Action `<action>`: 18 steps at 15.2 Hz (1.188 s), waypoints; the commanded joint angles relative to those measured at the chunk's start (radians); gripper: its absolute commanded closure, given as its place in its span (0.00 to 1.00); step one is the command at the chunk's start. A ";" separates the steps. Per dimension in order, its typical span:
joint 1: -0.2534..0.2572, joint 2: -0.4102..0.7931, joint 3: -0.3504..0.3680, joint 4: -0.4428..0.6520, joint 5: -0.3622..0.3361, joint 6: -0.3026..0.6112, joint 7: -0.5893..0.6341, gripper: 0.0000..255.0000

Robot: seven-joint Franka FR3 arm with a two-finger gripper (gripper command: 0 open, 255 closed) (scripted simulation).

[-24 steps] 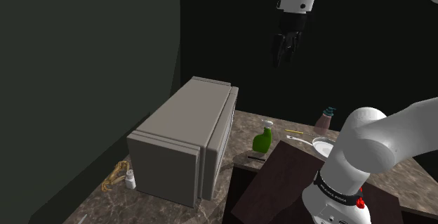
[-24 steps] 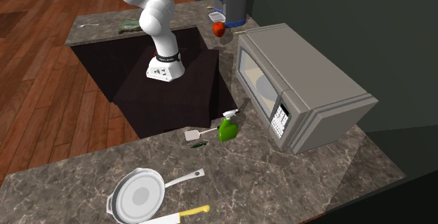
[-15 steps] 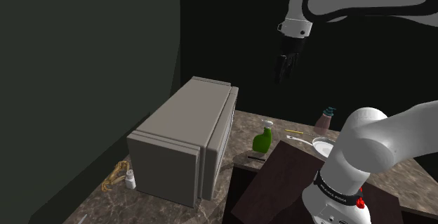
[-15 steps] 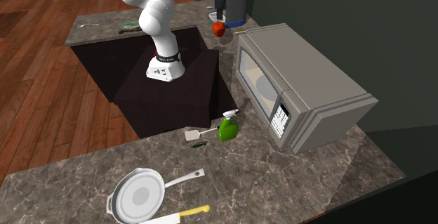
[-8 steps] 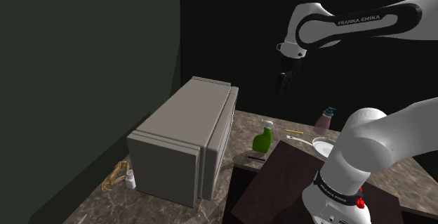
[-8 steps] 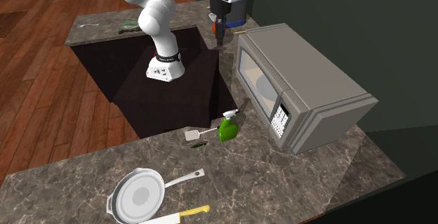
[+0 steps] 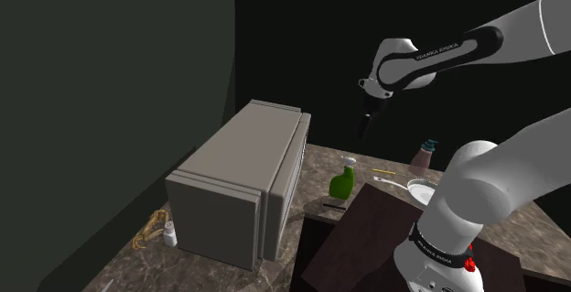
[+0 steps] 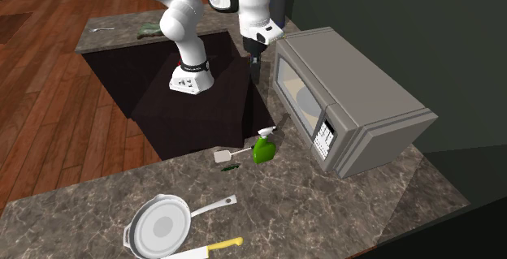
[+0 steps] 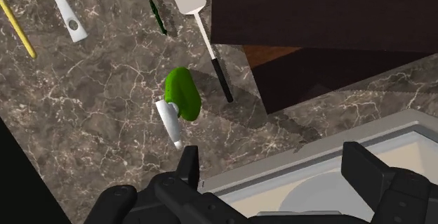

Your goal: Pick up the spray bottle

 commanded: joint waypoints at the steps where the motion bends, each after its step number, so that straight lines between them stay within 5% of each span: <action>1: 0.015 0.080 -0.062 0.001 0.001 0.088 -0.061 0.00; 7: 0.131 0.354 -0.266 0.042 0.139 0.318 -0.310 0.00; 9: 0.201 0.472 -0.341 0.070 0.279 0.384 -0.454 0.00; 11: 0.256 0.615 -0.384 0.110 0.509 0.425 -0.660 0.00; 13: 0.226 0.762 -0.339 0.167 0.754 0.429 -0.873 0.00; 14: 0.167 0.819 -0.279 0.197 0.834 0.429 -0.948 0.00; 18: 0.107 0.874 -0.206 0.211 0.915 0.452 -1.011 0.00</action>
